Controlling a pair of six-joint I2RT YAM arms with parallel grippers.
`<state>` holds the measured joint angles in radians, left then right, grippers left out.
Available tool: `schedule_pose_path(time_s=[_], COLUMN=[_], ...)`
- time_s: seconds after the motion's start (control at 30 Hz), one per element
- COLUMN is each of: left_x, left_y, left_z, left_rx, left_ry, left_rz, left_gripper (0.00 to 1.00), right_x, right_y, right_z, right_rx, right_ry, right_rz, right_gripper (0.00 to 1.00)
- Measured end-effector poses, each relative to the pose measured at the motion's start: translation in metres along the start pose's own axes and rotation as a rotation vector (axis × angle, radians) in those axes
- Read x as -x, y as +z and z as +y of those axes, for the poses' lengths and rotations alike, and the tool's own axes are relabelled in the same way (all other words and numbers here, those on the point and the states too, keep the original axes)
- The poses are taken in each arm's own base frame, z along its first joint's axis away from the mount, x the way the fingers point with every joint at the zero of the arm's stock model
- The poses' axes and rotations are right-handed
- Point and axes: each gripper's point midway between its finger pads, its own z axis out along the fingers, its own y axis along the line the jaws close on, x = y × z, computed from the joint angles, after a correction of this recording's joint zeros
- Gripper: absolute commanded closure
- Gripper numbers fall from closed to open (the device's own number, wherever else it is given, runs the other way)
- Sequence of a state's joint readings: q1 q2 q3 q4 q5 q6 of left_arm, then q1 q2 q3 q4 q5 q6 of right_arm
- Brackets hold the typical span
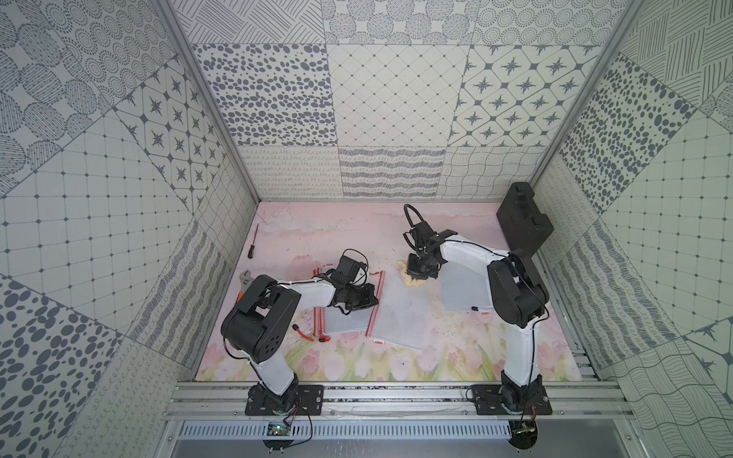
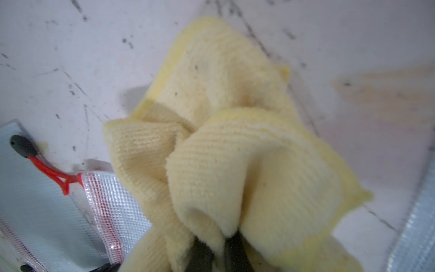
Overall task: Wipe the document bag
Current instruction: Wipe the dirt from the document bag.
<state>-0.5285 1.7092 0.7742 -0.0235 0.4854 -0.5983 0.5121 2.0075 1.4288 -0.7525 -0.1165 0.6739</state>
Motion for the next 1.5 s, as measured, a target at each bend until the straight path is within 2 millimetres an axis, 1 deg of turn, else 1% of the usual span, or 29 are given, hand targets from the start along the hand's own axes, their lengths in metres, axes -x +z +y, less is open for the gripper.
schedule_pose_path(time_s=[0.07,0.13,0.2,0.23,0.37,0.4,0.47,0.5,0.57,0.63,0.8,0.87,0.9,0.93,0.97,1.03,1.07,1.13,1.2,1.27,1.3,1.33,1.4,1.47,1.5], left_x=[0.001,0.000,0.001,0.001,0.001,0.001,0.001,0.000,0.000,0.001,0.001,0.002,0.002,0.002,0.002,0.001,0.001,0.001,0.002,0.002,0.002,0.001,0.002,0.001,0.001], left_y=[0.001,0.002,0.002,0.002,0.002,0.001,0.001,0.001,0.001,0.002,0.003,0.003,0.004,0.004,0.004,0.005,0.005,0.006,0.006,0.006,0.006,0.006,0.005,0.005,0.005], left_z=[-0.001,-0.002,-0.003,-0.003,-0.002,-0.002,-0.002,-0.002,-0.002,-0.001,-0.002,-0.002,-0.003,-0.003,-0.004,-0.004,-0.004,-0.005,-0.005,-0.006,-0.006,-0.006,-0.006,-0.005,-0.005], left_rx=[-0.007,-0.012,-0.014,-0.015,-0.010,-0.007,-0.005,-0.005,-0.004,-0.004,-0.007,-0.013,-0.015,-0.018,-0.021,-0.024,-0.026,-0.030,-0.033,-0.034,-0.034,-0.034,-0.031,-0.028,-0.027], left_ry=[0.001,-0.001,-0.002,-0.003,-0.006,-0.007,-0.007,-0.008,-0.008,-0.008,-0.009,-0.010,-0.012,-0.014,-0.015,-0.020,-0.021,-0.022,-0.023,-0.023,-0.023,-0.024,-0.027,-0.029,-0.028], left_rz=[0.003,0.008,0.008,0.009,0.011,0.012,0.013,0.014,0.013,0.013,0.014,0.012,0.012,0.013,0.014,0.017,0.019,0.020,0.022,0.023,0.024,0.025,0.023,0.025,0.023], left_gripper=[1.00,1.00,1.00,1.00,1.00,1.00,1.00,1.00,1.00,1.00,1.00,1.00,1.00,1.00,1.00,1.00,1.00,1.00,1.00,1.00,1.00,1.00,1.00,1.00,1.00], right_x=[-0.004,-0.006,-0.009,-0.009,-0.012,-0.013,-0.019,-0.021,-0.021,-0.024,-0.022,-0.020,-0.021,-0.022,-0.023,-0.028,-0.030,-0.033,-0.038,-0.045,-0.051,-0.055,-0.056,-0.054,-0.052], right_y=[-0.001,-0.002,0.000,0.002,0.014,0.016,0.017,0.018,0.017,0.012,-0.009,-0.015,-0.015,-0.016,-0.015,-0.013,-0.011,-0.003,0.007,0.014,0.016,0.017,0.017,0.016,0.014], right_z=[-0.004,0.000,0.009,0.018,0.072,0.081,0.090,0.090,0.082,0.061,-0.033,-0.058,-0.062,-0.061,-0.058,-0.044,-0.031,0.005,0.052,0.087,0.100,0.105,0.103,0.091,0.080], right_rx=[-0.012,-0.023,-0.039,-0.040,0.010,0.025,0.039,0.042,0.056,0.061,-0.012,-0.045,-0.053,-0.055,-0.067,-0.088,-0.095,-0.080,-0.036,0.007,0.026,0.030,0.038,0.059,0.066], right_ry=[0.001,-0.009,-0.026,-0.039,-0.120,-0.134,-0.152,-0.155,-0.143,-0.113,0.049,0.099,0.104,0.099,0.085,0.046,0.015,-0.052,-0.128,-0.179,-0.201,-0.216,-0.208,-0.180,-0.160], right_rz=[-0.007,-0.018,-0.020,-0.019,-0.027,-0.031,-0.027,-0.026,-0.031,-0.024,-0.023,-0.027,-0.026,-0.027,-0.032,-0.024,-0.016,-0.007,-0.006,-0.006,-0.004,-0.005,0.000,0.008,0.009], right_gripper=[1.00,1.00,1.00,1.00,1.00,1.00,1.00,1.00,1.00,1.00,1.00,1.00,1.00,1.00,1.00,1.00,1.00,1.00,1.00,1.00,1.00,1.00,1.00,1.00,1.00])
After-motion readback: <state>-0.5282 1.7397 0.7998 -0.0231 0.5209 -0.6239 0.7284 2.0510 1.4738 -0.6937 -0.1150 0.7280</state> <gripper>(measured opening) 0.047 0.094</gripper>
